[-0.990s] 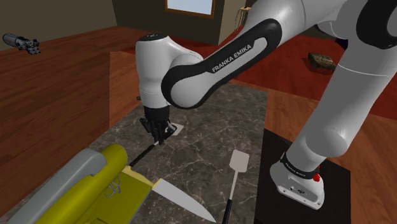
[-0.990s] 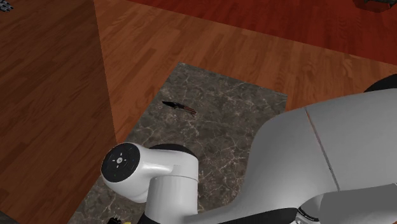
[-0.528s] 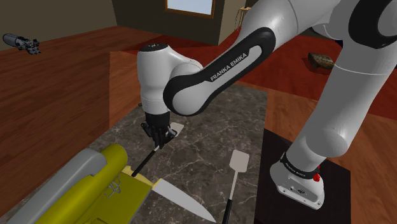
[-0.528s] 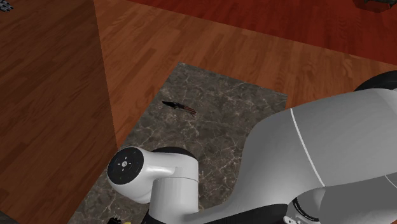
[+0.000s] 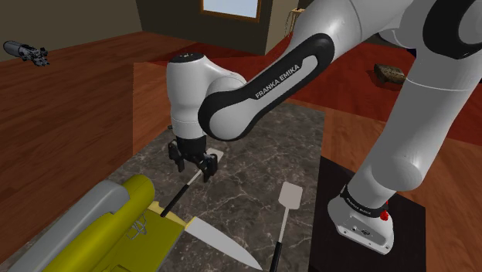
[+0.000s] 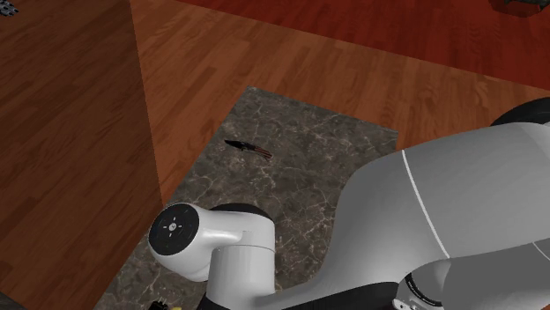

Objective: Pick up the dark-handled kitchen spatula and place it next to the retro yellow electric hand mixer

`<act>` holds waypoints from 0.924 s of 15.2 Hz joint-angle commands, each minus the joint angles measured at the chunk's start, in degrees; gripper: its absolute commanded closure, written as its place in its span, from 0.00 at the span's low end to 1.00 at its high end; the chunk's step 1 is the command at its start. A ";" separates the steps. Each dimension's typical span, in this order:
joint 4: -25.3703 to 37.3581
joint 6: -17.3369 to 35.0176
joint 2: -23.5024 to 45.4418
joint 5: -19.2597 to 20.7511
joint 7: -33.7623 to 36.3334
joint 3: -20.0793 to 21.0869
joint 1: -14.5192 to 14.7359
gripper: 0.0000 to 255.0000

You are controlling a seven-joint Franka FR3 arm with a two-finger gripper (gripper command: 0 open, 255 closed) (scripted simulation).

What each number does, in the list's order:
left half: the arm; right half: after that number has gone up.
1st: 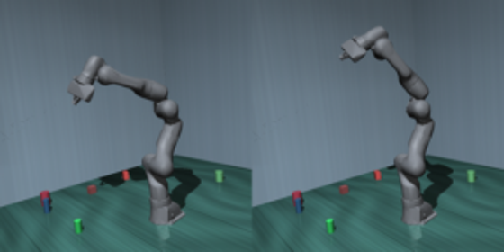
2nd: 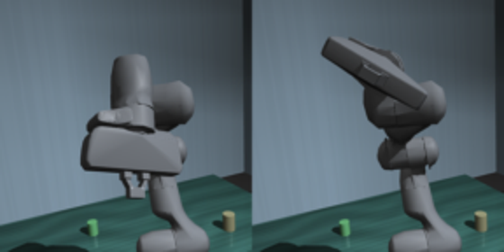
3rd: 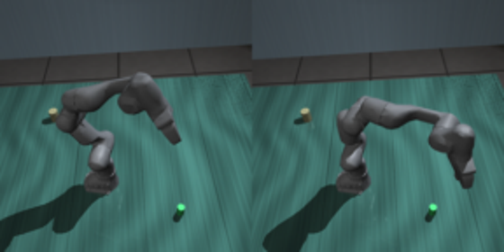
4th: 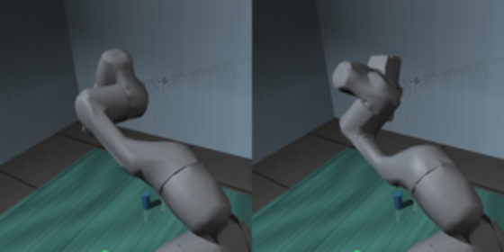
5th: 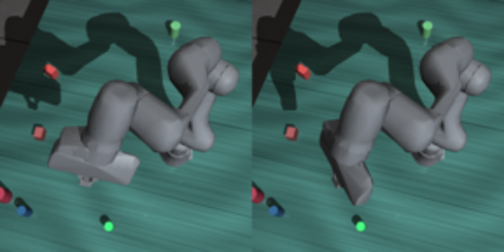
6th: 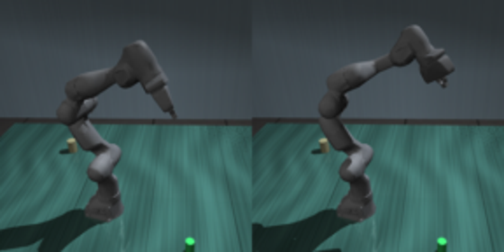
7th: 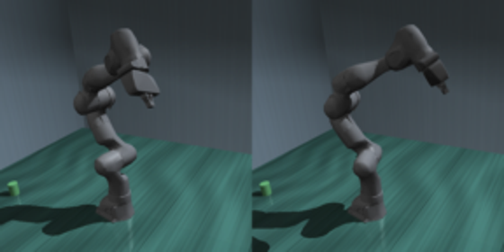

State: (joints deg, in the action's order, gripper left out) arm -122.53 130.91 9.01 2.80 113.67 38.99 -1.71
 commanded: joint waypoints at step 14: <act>3.04 -6.78 -4.77 -3.82 -2.69 0.53 -1.16 0.00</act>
